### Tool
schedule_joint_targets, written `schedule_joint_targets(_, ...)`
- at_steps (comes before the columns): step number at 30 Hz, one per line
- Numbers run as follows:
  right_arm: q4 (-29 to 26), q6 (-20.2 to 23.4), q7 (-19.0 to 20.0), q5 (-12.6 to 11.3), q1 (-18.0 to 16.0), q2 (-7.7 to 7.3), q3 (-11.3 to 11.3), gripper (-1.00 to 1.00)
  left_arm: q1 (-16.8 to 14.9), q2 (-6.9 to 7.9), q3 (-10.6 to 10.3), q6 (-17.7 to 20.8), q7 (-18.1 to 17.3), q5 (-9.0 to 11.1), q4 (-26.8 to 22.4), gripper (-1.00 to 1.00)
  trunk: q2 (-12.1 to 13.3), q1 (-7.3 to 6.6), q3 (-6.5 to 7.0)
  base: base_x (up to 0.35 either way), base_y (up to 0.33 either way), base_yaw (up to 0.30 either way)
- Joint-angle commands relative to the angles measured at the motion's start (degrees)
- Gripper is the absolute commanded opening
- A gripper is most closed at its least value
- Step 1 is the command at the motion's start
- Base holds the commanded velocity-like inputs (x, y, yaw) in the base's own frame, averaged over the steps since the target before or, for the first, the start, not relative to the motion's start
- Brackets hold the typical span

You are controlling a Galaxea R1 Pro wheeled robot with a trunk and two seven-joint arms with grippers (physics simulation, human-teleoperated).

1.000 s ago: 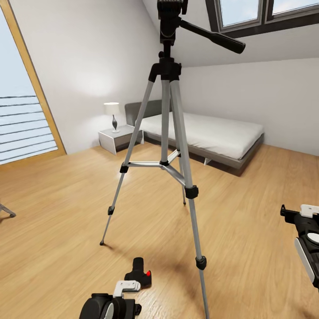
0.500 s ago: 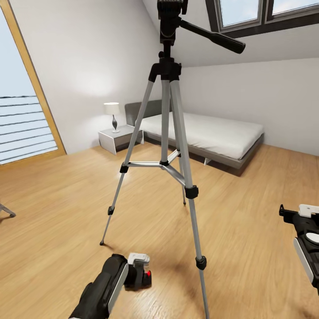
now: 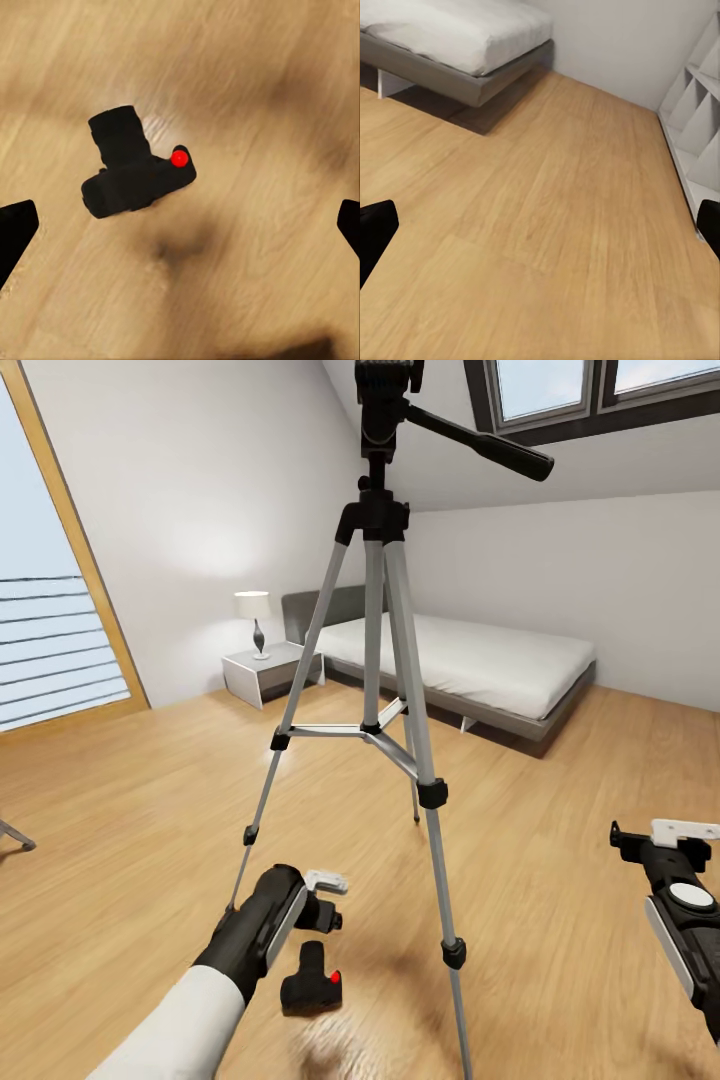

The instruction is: Attach the digital camera to the camera tripod in the bedroom.

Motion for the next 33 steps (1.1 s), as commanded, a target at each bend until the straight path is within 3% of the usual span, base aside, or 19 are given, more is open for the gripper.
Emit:
schedule_joint_targets(1, -0.09, 0.35, -0.22, -0.09, -0.01, -0.02, 0.16, 1.0, -0.56, 0.0, -0.85, 0.26, -0.16, -0.07, 0.37, 1.0, -0.02, -0.01, -0.06, 0.0, 0.0, 0.0)
schedule_joint_targets(5, -0.11, 0.37, -0.22, -0.09, -0.01, -0.02, 0.36, 1.0, -1.71, 0.89, -5.79, 0.31, -0.47, -0.1, 1.31, 1.0, -0.02, -0.01, -0.06, 0.0, 0.0, 0.0)
schedule_joint_targets(9, -0.11, 0.35, -0.23, -0.09, -0.01, -0.02, 0.44, 1.0, -2.21, 2.54, -12.75, 0.42, -1.42, -0.11, 1.66, 1.0, -0.02, -0.01, -0.06, 0.0, 0.0, 0.0)
schedule_joint_targets(12, -0.1, 0.33, -0.23, -0.09, -0.01, -0.02, 0.46, 1.0, -2.38, 4.12, -17.79, 0.44, -3.45, -0.07, 1.78, 1.0, -0.02, -0.01, -0.06, 0.0, 0.0, 0.0)
schedule_joint_targets(15, -0.09, 0.32, -0.23, -0.09, -0.01, -0.01, 0.48, 1.0, -2.47, 5.61, -21.27, 0.32, -6.9, -0.05, 1.81, 1.0, -0.02, -0.01, -0.06, 0.0, 0.0, 0.0)
schedule_joint_targets(21, -0.09, 0.32, -0.23, -0.09, -0.01, -0.01, 0.49, 1.0, -2.54, 8.58, -24.01, -1.16, -14.95, -0.08, 0.99, 1.0, -0.02, -0.01, -0.06, 0.0, 0.0, 0.0)
schedule_joint_targets(26, -0.09, 0.31, -0.23, -0.09, -0.01, -0.02, 0.49, 1.0, -2.56, 11.69, -24.68, -4.92, -20.49, -0.05, -0.98, 1.0, -0.02, -0.01, -0.06, 0.0, 0.0, 0.0)
schedule_joint_targets(27, -0.09, 0.31, -0.23, -0.09, -0.01, -0.02, 0.49, 1.0, -2.56, 12.84, -24.8, -6.37, -22.97, -0.04, -1.45, 1.0, -0.02, -0.01, -0.06, 0.0, 0.0, 0.0)
schedule_joint_targets(33, -0.1, 0.3, -0.23, -0.09, -0.01, -0.01, 0.49, 1.0, -2.56, 14.92, -24.9, -8.61, -30.2, -0.03, -2.08, 1.0, -0.02, -0.01, -0.06, 0.0, 0.0, 0.0)
